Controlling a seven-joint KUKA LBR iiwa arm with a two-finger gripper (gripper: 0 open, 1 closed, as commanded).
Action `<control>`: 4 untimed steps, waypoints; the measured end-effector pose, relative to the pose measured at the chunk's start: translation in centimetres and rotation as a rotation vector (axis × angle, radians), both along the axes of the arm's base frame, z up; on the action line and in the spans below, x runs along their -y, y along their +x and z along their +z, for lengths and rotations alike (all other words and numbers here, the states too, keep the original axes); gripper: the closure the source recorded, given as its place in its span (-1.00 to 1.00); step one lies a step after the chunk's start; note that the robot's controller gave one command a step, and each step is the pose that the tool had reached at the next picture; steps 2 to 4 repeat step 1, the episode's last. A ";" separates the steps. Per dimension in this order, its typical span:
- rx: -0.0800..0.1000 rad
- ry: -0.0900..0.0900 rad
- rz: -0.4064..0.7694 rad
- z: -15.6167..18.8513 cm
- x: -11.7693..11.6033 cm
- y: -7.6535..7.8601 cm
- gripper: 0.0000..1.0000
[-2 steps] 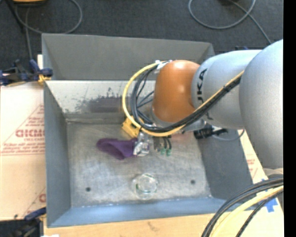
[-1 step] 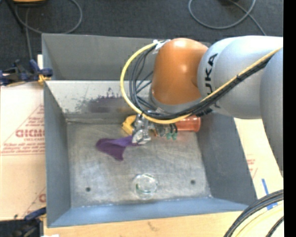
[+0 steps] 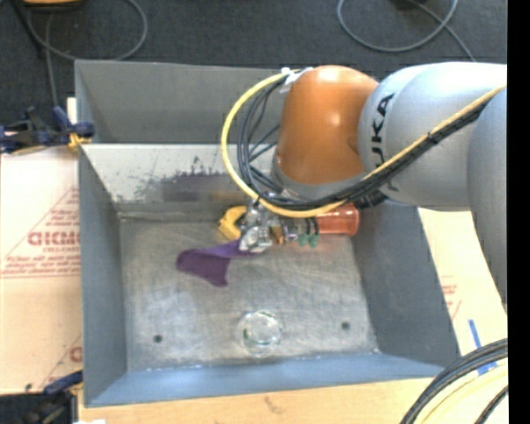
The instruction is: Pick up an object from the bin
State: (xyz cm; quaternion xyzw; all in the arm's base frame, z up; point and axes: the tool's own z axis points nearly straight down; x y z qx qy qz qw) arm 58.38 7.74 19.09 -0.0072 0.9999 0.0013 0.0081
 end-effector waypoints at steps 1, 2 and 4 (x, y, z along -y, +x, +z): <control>-0.010 -0.007 0.645 6.4 -0.8 2.5 1.00; -0.010 -0.007 0.645 6.4 -0.8 2.5 1.00; -0.010 -0.007 0.645 6.4 -0.8 2.5 1.00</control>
Offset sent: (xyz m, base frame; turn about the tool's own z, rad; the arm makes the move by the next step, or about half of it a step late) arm 0.0000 0.0000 0.0000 0.0000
